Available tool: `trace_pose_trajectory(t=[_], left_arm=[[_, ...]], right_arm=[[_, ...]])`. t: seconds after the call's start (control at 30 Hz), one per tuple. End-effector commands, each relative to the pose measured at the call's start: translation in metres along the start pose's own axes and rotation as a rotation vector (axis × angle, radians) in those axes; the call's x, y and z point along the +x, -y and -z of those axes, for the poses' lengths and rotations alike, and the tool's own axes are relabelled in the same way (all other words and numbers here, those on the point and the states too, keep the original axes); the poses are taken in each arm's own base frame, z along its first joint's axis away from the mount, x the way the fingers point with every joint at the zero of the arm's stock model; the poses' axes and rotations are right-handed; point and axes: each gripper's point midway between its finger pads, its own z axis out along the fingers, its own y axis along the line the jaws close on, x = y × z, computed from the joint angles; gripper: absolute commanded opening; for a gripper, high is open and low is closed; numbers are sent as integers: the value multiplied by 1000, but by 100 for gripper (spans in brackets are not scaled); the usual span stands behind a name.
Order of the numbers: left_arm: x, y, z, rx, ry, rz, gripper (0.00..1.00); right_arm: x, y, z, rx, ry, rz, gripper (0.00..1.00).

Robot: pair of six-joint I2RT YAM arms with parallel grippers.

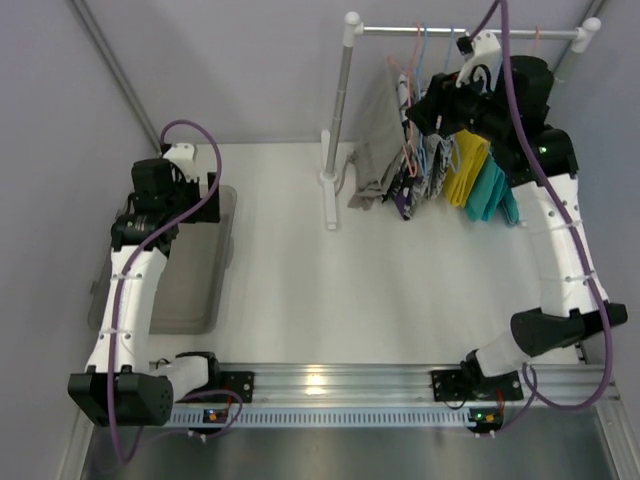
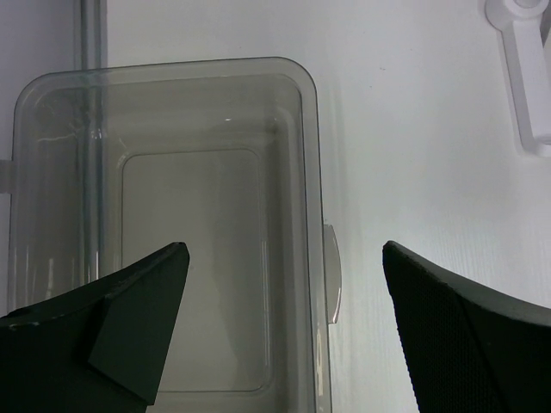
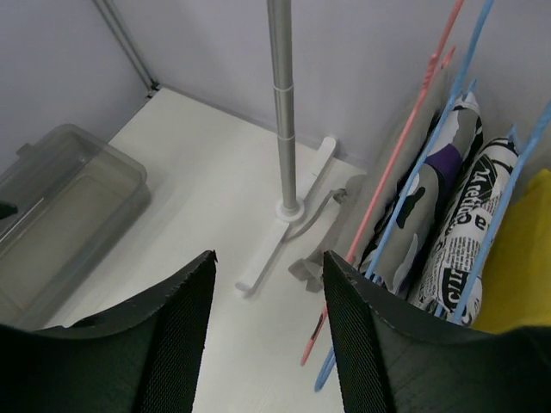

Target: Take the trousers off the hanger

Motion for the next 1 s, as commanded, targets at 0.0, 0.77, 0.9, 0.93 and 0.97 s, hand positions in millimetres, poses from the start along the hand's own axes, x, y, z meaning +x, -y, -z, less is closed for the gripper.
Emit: trace_pose_trajectory(t=[0.0, 0.77, 0.9, 0.93, 0.97], left_arm=[[-28, -1, 4, -14, 84, 25, 99], [-26, -8, 15, -59, 96, 51, 99], [-27, -7, 20, -53, 102, 52, 99], [-27, -7, 21, -53, 104, 53, 99], [-27, -6, 22, -52, 104, 53, 99]], right_arm=[[-11, 3, -13, 122, 13, -17, 52], [10, 36, -84, 402, -32, 36, 50], [13, 43, -92, 431, -39, 52, 50], [15, 44, -95, 436, -44, 55, 49], [14, 47, -95, 449, -40, 57, 49]])
